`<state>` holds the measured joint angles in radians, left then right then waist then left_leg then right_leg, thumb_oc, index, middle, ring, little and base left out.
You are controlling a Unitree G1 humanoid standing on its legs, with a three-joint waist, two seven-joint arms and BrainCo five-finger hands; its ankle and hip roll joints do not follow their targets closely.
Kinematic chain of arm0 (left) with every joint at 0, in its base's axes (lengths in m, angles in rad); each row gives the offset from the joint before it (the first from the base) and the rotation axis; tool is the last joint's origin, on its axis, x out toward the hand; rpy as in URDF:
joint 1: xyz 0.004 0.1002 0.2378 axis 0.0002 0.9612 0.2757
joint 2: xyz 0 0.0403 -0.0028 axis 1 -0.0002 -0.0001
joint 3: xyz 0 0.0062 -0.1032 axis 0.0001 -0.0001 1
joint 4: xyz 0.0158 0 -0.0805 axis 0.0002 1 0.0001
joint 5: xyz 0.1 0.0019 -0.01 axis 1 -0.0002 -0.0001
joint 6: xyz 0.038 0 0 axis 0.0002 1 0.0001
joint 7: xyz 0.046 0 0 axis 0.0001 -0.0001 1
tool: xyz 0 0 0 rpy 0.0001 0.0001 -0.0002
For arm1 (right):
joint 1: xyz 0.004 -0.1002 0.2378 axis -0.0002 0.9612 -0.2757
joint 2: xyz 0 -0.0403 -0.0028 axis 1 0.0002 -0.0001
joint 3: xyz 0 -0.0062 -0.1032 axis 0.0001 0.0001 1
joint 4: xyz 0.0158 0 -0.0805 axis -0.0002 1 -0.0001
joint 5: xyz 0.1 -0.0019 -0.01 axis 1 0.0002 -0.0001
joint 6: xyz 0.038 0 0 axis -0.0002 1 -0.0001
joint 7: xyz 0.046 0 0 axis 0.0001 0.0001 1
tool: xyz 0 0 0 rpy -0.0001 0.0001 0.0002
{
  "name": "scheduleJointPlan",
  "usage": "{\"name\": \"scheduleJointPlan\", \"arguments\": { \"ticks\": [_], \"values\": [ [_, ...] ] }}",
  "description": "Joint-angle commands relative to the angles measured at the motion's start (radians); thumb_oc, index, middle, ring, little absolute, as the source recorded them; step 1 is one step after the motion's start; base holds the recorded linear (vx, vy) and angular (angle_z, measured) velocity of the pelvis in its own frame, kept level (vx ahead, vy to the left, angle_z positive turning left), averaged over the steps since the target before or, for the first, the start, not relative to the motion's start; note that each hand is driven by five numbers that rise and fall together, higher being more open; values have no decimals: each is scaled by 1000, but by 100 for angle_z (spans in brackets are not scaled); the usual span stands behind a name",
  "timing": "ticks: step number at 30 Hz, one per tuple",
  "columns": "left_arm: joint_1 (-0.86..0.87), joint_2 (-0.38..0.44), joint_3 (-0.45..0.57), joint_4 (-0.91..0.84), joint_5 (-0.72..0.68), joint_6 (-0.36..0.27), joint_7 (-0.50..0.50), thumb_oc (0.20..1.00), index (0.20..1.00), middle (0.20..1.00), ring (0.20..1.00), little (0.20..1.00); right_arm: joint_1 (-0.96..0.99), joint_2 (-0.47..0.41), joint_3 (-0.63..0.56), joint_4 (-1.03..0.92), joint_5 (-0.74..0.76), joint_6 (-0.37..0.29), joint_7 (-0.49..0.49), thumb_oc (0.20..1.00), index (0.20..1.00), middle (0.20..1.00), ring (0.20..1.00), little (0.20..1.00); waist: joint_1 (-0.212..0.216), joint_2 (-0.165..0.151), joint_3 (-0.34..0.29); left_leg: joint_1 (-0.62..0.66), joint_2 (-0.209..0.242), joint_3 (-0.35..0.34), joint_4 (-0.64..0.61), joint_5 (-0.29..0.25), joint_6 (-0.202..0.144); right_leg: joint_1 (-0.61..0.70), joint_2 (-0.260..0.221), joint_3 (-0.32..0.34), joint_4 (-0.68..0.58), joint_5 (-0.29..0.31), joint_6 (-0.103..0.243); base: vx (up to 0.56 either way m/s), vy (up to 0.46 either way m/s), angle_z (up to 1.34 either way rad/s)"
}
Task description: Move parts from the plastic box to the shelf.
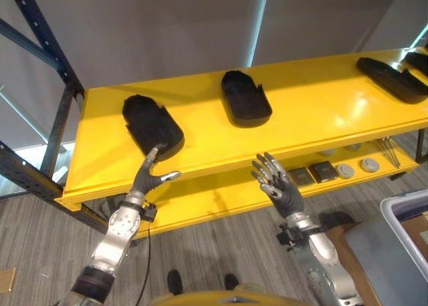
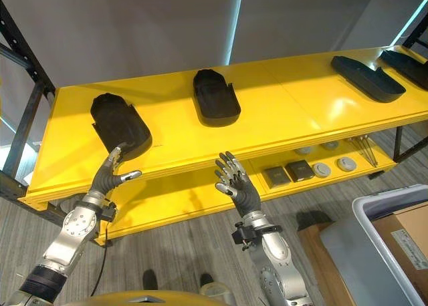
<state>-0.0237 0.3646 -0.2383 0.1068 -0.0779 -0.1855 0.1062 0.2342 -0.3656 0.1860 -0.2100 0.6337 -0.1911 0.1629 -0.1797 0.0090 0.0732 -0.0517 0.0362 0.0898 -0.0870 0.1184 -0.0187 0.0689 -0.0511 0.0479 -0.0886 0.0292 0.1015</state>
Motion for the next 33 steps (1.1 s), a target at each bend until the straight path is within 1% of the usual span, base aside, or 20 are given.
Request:
{"name": "scheduleJointPlan", "arguments": {
  "ticks": [1,12,17,21,22,23,25,28,33],
  "values": [
    [-136,29,16,38,-28,-47,-2,1000,1000,1000,1000,1000,-49,2,-3,-36,42,-38,23,1000,1000,1000,1000,1000,7,-32,40,109,92,56,0,-136,-65,-7,-7,-33,9,-70,-4,0,0,0],
    [-216,21,-31,39,-99,-66,-14,1000,1000,1000,1000,1000,-58,-10,1,-28,45,-46,21,1000,1000,1000,1000,1000,-8,-21,56,102,93,66,0,-135,-68,-21,-9,-28,9,-67,-2,3,-1,-1],
    [-257,-3,-61,37,-144,-75,-17,1000,1000,1000,1000,1000,-55,-8,7,-16,50,-45,19,1000,1000,1000,1000,1000,-19,-15,62,102,92,73,0,-135,-68,-24,-9,-25,9,-66,-2,3,-1,-1],
    [-288,-10,-80,52,-131,-75,-7,1000,1000,1000,1000,1000,-52,-9,14,-11,52,-45,18,1000,1000,1000,1000,1000,-26,-13,63,102,94,77,0,-135,-69,-27,-9,-23,9,-66,-2,0,0,0],
    [-336,-21,-104,107,-131,-67,3,1000,1000,1000,1000,1000,-50,-12,22,-8,56,-42,21,1000,1000,1000,1000,1000,-36,-10,63,100,96,81,0,-134,-71,-31,-9,-19,9,-66,-2,0,0,0],
    [-338,-22,-105,108,-131,-68,3,1000,1000,1000,1000,1000,-50,-12,22,-7,57,-42,21,1000,1000,1000,1000,1000,-36,-10,64,100,96,81,0,-134,-71,-31,-9,-19,9,-66,-2,13,-18,-3],
    [-378,-30,-122,183,-108,-54,23,1000,1000,1000,1000,1000,-48,-12,32,1,62,-42,18,1000,1000,1000,1000,1000,-46,-8,67,99,98,85,0,-133,-72,-36,-6,-16,9,-64,-2,-1,-14,-5],
    [-392,-39,-121,234,-82,-40,52,1000,1000,1000,1000,1000,-38,-15,37,-1,59,-42,16,1000,1000,1000,1000,1000,-51,-5,68,102,100,90,0,-132,-74,-36,-4,-14,9,-64,-2,4,-16,-10],
    [-370,-43,-103,262,-57,-28,76,1000,1000,1000,1000,1000,-13,-13,25,-4,57,-44,9,1000,1000,1000,1000,1000,-49,-5,71,106,102,92,0,-131,-75,-36,-1,-14,8,-66,-3,3,-6,-2]
  ]
}}
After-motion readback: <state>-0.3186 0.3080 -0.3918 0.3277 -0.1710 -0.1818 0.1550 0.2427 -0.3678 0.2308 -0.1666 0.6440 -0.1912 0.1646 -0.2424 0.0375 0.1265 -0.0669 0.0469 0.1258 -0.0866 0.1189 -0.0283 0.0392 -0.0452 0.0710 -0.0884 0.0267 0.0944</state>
